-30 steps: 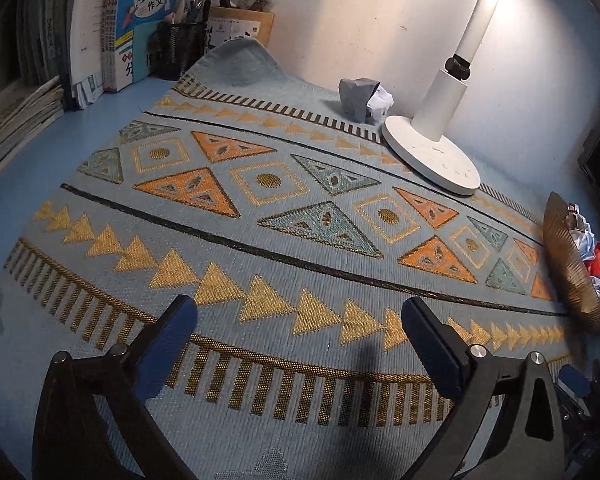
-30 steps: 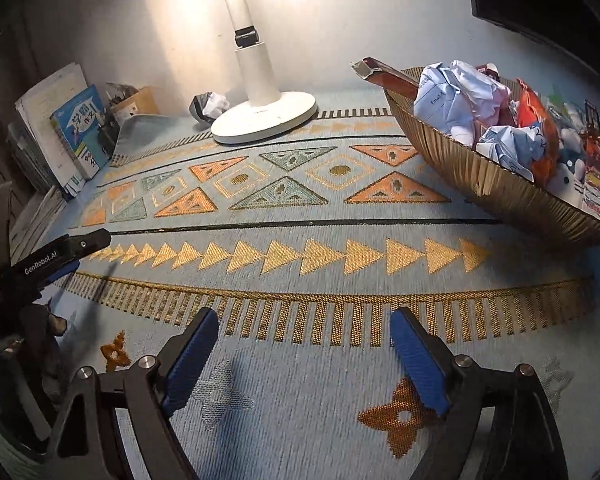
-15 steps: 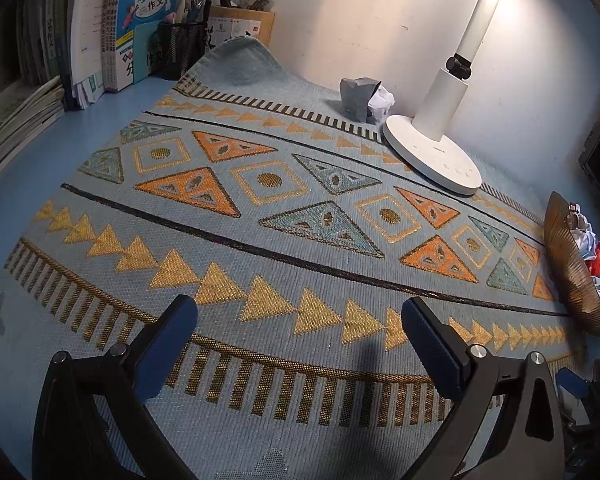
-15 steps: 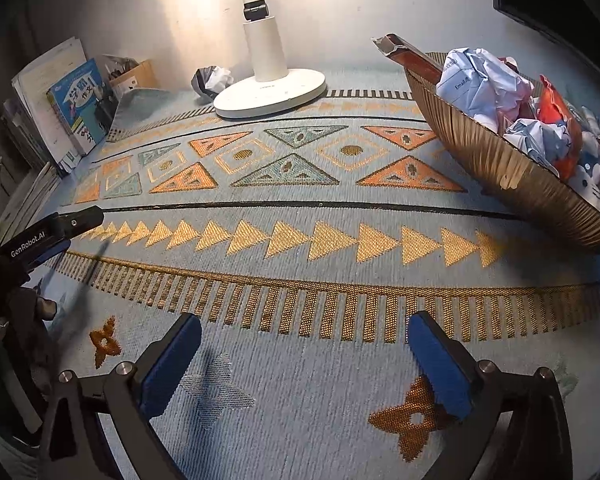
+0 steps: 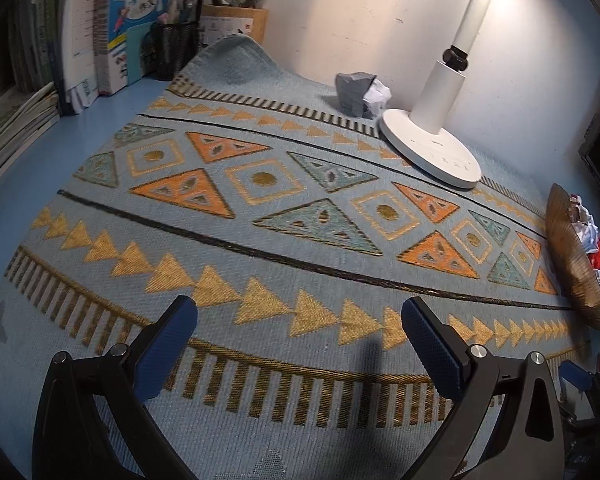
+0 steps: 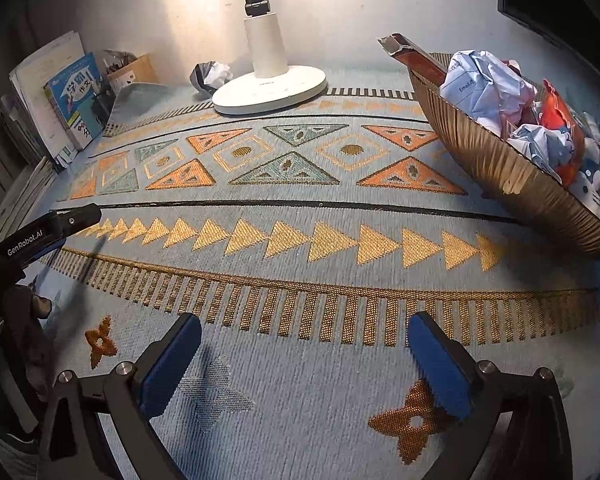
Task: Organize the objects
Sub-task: 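Withdraw both open grippers from the bowl back over the rug, then close the left gripper on the gray paper ball beside the lamp base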
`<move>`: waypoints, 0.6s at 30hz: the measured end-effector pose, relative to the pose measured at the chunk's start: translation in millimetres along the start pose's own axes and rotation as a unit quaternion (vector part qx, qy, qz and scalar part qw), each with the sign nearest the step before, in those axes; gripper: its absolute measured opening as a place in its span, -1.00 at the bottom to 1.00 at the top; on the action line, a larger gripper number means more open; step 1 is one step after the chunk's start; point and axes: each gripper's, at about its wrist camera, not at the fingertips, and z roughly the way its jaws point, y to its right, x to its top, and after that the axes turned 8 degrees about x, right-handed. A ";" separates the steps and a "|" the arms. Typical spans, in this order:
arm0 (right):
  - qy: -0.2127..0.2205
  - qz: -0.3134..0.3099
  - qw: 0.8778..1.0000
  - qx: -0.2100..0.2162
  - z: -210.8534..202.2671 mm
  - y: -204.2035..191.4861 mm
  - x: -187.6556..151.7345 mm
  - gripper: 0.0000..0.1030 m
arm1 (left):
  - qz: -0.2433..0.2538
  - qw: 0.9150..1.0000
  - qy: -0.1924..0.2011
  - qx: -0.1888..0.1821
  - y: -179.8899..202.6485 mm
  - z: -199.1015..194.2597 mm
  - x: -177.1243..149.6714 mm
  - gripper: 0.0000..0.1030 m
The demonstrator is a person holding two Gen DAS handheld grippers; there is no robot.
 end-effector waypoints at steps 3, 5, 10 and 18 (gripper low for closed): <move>-0.001 -0.010 1.000 0.024 5.8 -6.1 18.5 1.00 | 0.005 1.000 0.014 -0.027 4.3 0.5 31.7 0.98; 0.003 -0.020 1.000 0.023 12.6 -12.5 38.6 1.00 | 0.021 0.999 0.032 -0.031 15.2 4.1 63.2 0.98; 0.022 -0.027 0.999 0.028 40.4 -17.8 66.9 1.00 | 0.027 0.998 0.034 -0.043 38.6 60.1 143.2 0.98; 0.028 -0.001 0.998 0.054 45.8 -10.6 66.4 0.99 | 0.045 0.997 0.052 -0.021 78.3 144.3 198.4 0.92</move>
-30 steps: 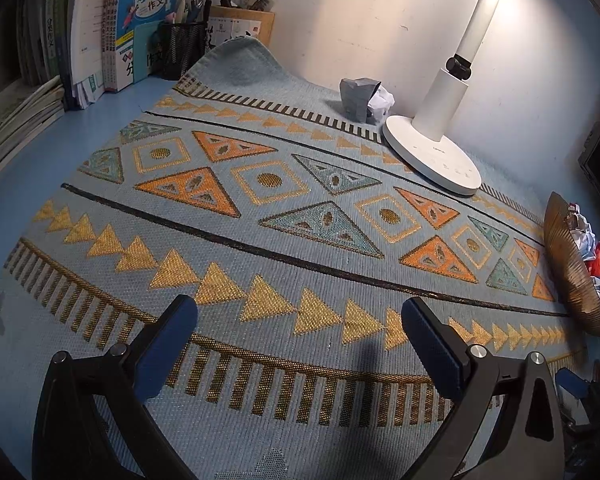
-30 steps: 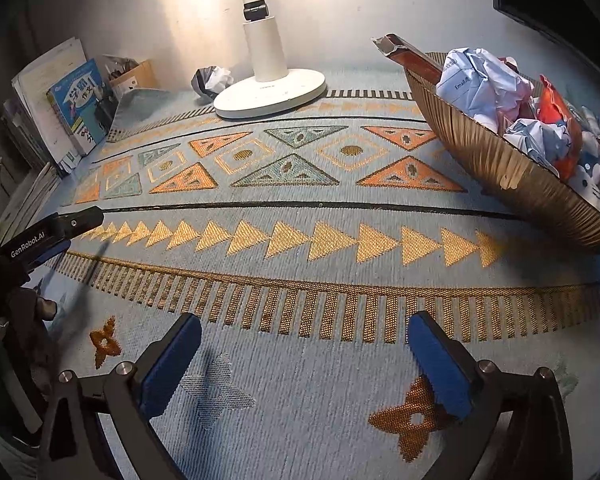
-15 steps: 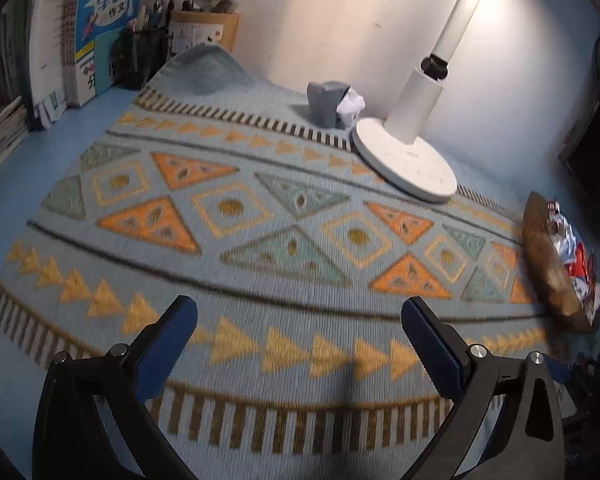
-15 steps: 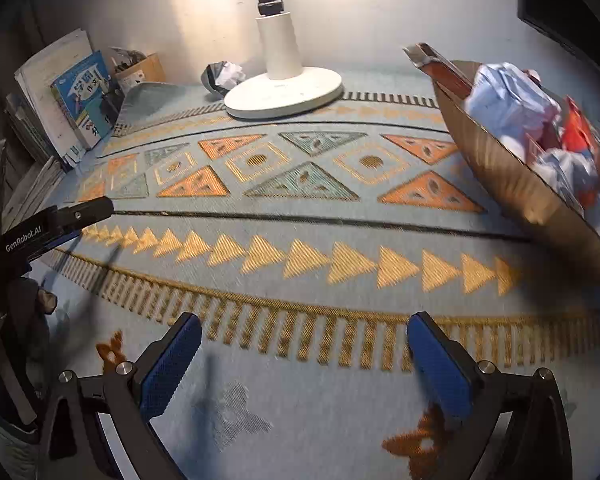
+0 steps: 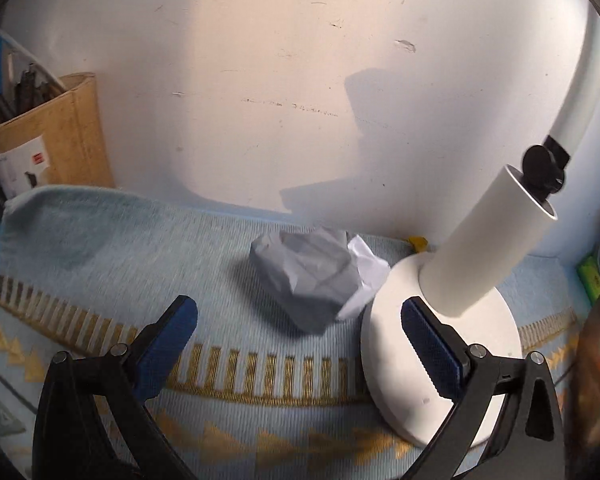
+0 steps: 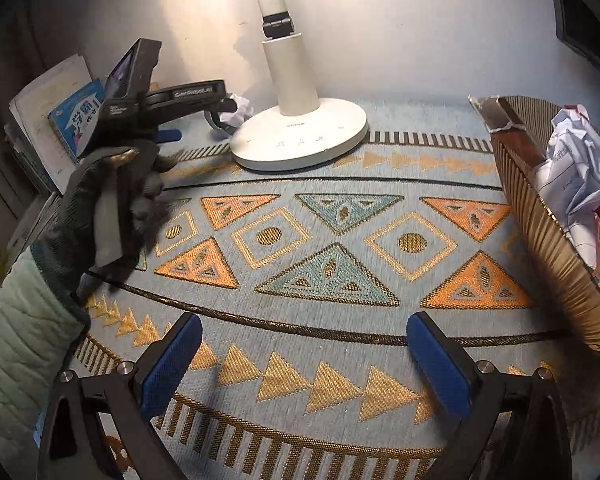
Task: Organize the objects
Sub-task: 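Close the left gripper on the gray paper ball beside the lamp base, then carry the gray paper ball over the bowl and open the left gripper, then withdraw the open left gripper from the bowl back over the rug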
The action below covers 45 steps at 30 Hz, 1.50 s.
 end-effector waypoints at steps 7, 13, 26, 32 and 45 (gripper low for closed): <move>0.009 -0.012 1.000 -0.006 -1.7 -5.5 -0.8 0.99 | -0.024 0.999 -0.003 -0.047 -11.3 -6.5 -3.1 0.07; 0.036 -0.022 0.999 -0.020 -19.4 -14.7 -8.2 0.99 | -0.011 0.997 -0.002 -0.071 -10.5 -86.3 -40.1 0.07; 0.115 0.092 0.989 -0.025 -172.8 41.9 -55.3 0.98 | 0.128 0.964 0.005 -0.231 215.9 -223.2 -67.5 0.08; 0.132 0.139 0.979 -0.073 -212.4 87.0 -69.6 0.99 | 0.164 0.959 -0.009 -0.229 312.4 -203.2 -87.3 0.19; 0.117 0.146 0.982 -0.032 -212.0 88.3 -85.3 0.98 | 0.135 0.978 0.000 -0.162 202.6 -220.5 -106.3 0.55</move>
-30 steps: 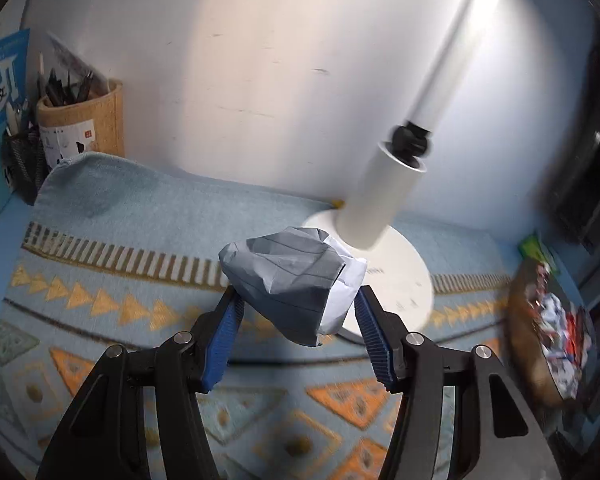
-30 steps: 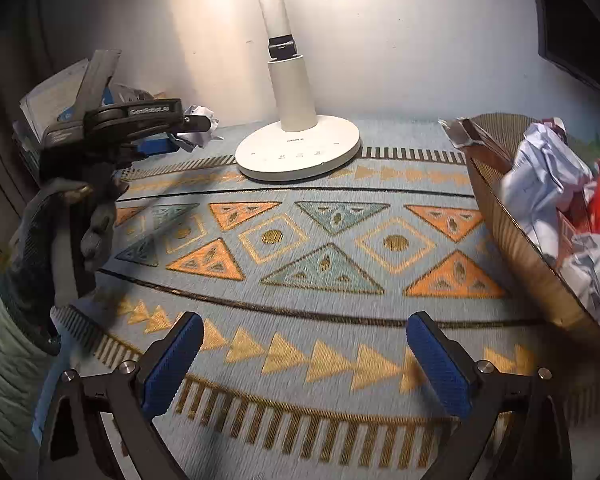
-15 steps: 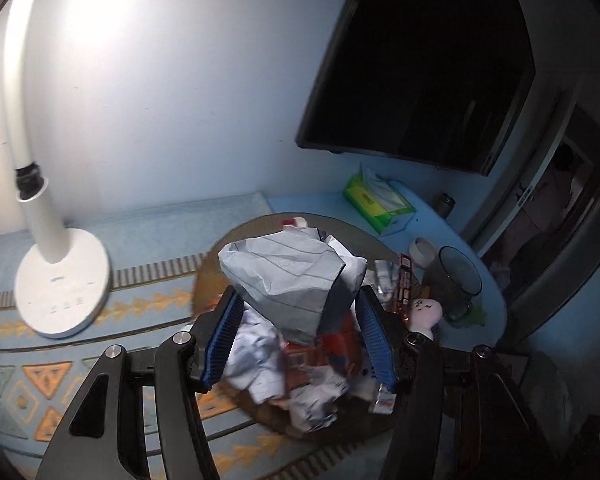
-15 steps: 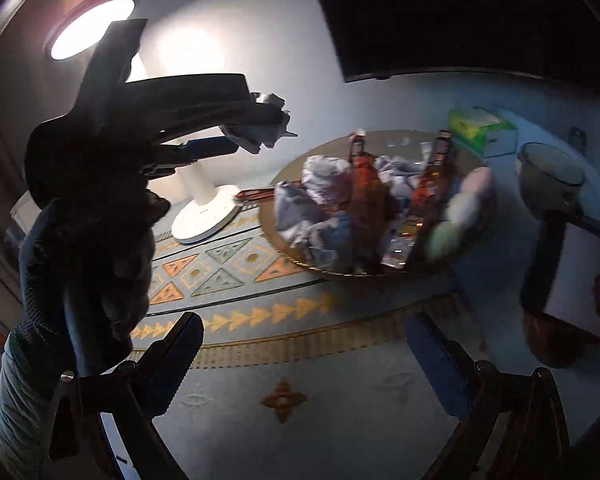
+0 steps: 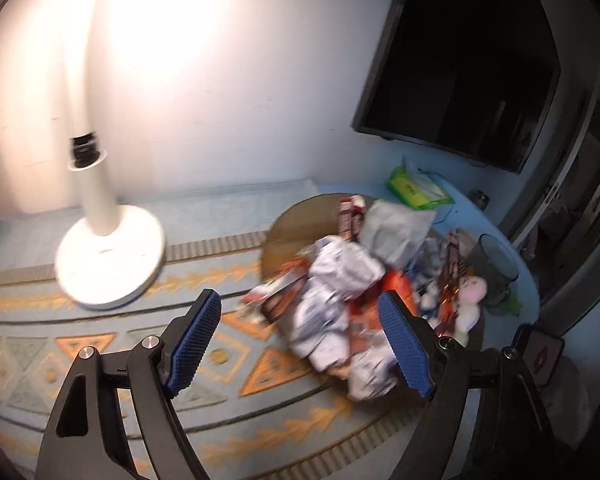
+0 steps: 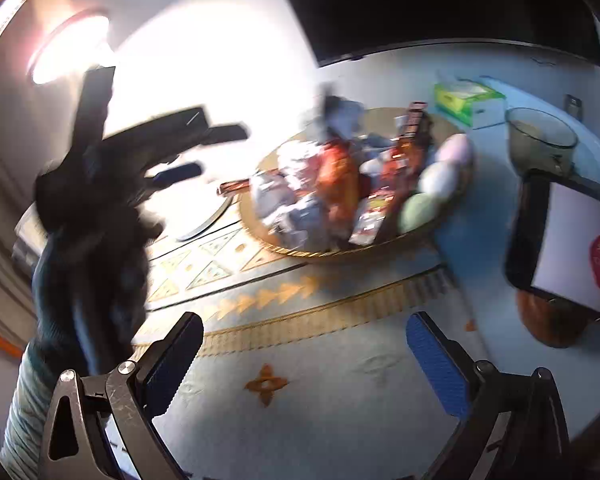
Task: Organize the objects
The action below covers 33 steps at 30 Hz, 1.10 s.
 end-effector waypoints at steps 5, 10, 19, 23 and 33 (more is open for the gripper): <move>-0.017 -0.026 0.999 0.015 14.9 -29.2 -14.6 0.98 | -0.052 0.994 -0.012 0.092 -89.7 -43.8 -70.2 0.65; -0.049 -0.040 0.998 0.019 48.9 -55.0 -33.6 0.98 | -0.099 0.978 -0.062 0.173 -168.2 -61.1 -138.9 0.65; -0.073 -0.094 0.993 -0.027 96.7 -85.0 -40.2 0.98 | -0.161 0.959 -0.086 0.217 -232.7 -69.9 -189.3 0.65; -0.083 -0.117 0.988 -0.054 113.1 -93.7 -40.7 0.98 | -0.149 0.955 -0.086 0.241 -240.9 -67.3 -191.8 0.65; -0.136 -0.137 0.979 -0.070 156.9 -93.5 -47.6 1.00 | -0.130 0.953 -0.087 0.261 -249.2 -58.2 -190.3 1.00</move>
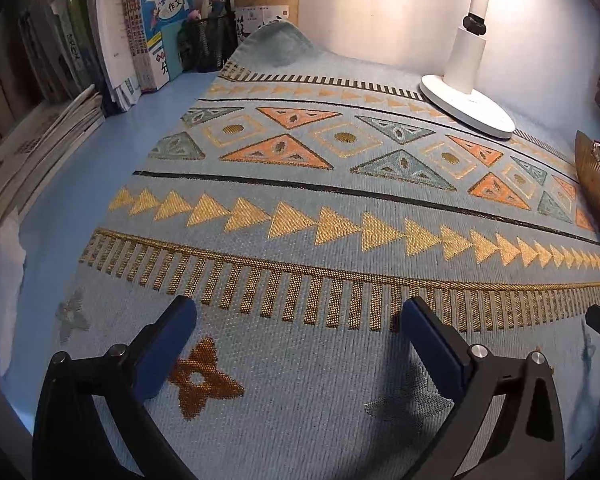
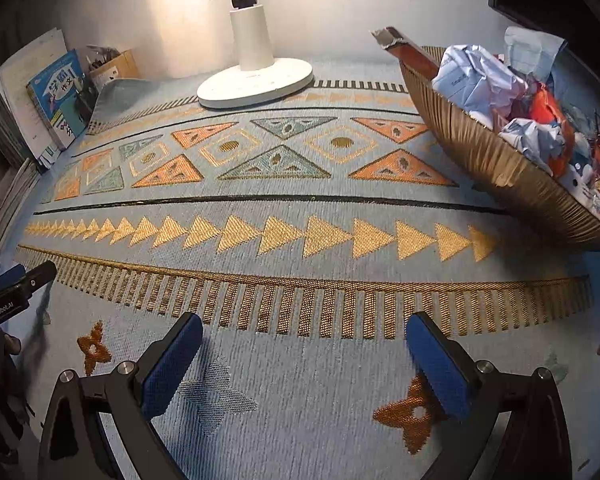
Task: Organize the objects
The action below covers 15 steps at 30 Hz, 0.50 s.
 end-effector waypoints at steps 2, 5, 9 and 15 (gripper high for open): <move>-0.003 -0.008 1.000 -0.015 2.5 -4.2 -1.3 1.00 | -0.002 1.000 0.000 0.001 0.1 0.5 0.9 1.00; -0.005 -0.016 1.000 -0.025 4.8 -6.7 -1.1 1.00 | -0.004 1.000 0.005 0.004 1.5 1.0 1.3 1.00; -0.003 -0.013 0.999 -0.029 6.8 -5.2 0.6 1.00 | -0.003 1.000 0.012 0.003 1.9 1.8 2.2 1.00; 0.000 -0.012 1.000 -0.028 7.4 -4.7 0.8 1.00 | -0.003 1.000 0.012 0.001 1.9 2.1 2.2 1.00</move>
